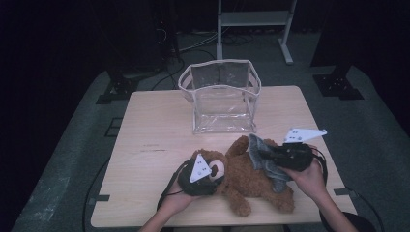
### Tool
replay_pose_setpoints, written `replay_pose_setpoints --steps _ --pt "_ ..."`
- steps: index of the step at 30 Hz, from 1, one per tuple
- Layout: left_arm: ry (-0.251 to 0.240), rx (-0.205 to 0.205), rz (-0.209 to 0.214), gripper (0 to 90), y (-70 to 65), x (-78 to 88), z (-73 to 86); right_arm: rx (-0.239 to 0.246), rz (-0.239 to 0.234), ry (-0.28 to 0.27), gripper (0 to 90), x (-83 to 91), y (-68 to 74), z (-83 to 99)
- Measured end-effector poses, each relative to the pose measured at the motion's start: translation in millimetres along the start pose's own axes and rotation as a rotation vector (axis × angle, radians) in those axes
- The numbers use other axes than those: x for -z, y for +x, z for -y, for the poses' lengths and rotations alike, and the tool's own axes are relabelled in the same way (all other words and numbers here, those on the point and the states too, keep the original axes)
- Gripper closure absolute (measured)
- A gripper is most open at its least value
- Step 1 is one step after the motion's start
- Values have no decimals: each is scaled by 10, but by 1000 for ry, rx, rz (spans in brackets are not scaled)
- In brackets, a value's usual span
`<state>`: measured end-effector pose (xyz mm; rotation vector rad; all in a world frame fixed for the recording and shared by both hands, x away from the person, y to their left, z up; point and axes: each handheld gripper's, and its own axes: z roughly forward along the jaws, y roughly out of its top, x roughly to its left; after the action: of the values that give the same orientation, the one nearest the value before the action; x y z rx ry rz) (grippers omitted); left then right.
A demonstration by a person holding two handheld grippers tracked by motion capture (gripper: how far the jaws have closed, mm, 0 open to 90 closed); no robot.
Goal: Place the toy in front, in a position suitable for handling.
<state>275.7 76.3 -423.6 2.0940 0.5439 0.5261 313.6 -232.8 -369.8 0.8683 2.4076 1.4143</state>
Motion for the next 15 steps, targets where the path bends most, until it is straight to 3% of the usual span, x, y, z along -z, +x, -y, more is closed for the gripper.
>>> replay_pose_setpoints --steps 4,9,11,15 --pt "-7 -47 -13 326 -69 -16 -12 68 -37 40 756 -260 150 -190" --pt "-9 -71 -23 326 -102 -8 3 90 9 125 756 -585 46 -236" --pt "-11 -71 -22 326 -104 -8 5 77 28 132 756 -612 -37 -224" --pt "-8 -74 -29 325 -115 -12 3 1 55 128 756 -546 -215 -150"
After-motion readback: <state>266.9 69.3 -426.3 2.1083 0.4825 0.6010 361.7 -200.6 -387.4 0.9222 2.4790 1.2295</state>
